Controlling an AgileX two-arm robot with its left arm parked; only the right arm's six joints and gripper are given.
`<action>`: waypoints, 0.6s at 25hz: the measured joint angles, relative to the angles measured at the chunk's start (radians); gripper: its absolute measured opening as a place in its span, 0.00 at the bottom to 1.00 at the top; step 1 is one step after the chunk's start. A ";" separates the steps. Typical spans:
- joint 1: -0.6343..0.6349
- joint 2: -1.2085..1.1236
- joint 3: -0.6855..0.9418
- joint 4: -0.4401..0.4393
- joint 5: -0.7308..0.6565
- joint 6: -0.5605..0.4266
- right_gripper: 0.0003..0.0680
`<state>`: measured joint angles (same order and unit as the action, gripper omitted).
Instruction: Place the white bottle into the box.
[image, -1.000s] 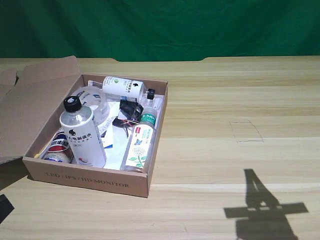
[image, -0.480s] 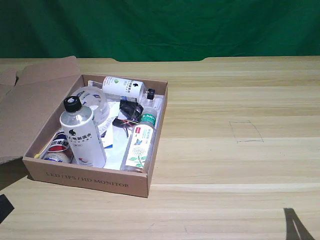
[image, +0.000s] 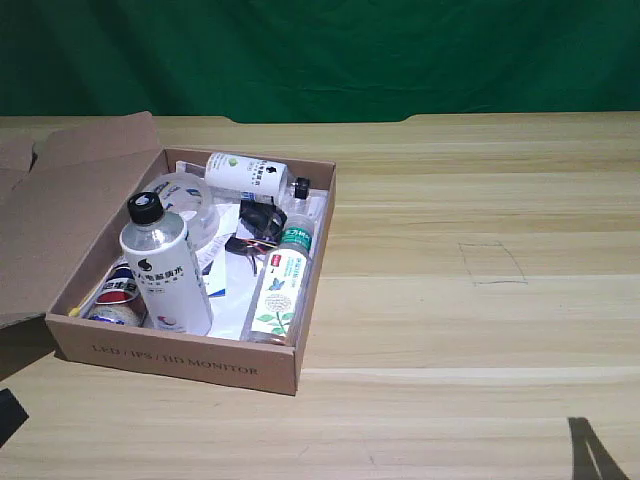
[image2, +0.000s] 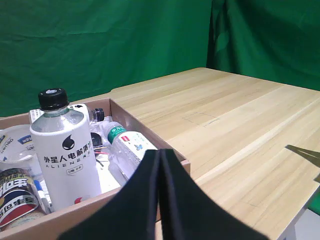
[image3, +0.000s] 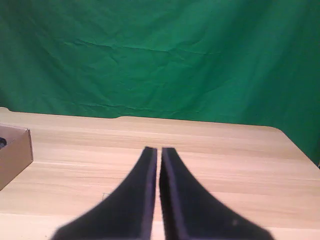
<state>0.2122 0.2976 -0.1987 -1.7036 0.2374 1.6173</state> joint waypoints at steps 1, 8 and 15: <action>0.000 0.000 0.000 0.000 0.000 0.000 0.00; -0.027 -0.020 0.000 -0.008 0.003 0.000 0.00; -0.250 -0.130 0.048 -0.019 -0.094 0.000 0.00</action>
<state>-0.0374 0.1671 -0.1511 -1.7226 0.1431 1.6171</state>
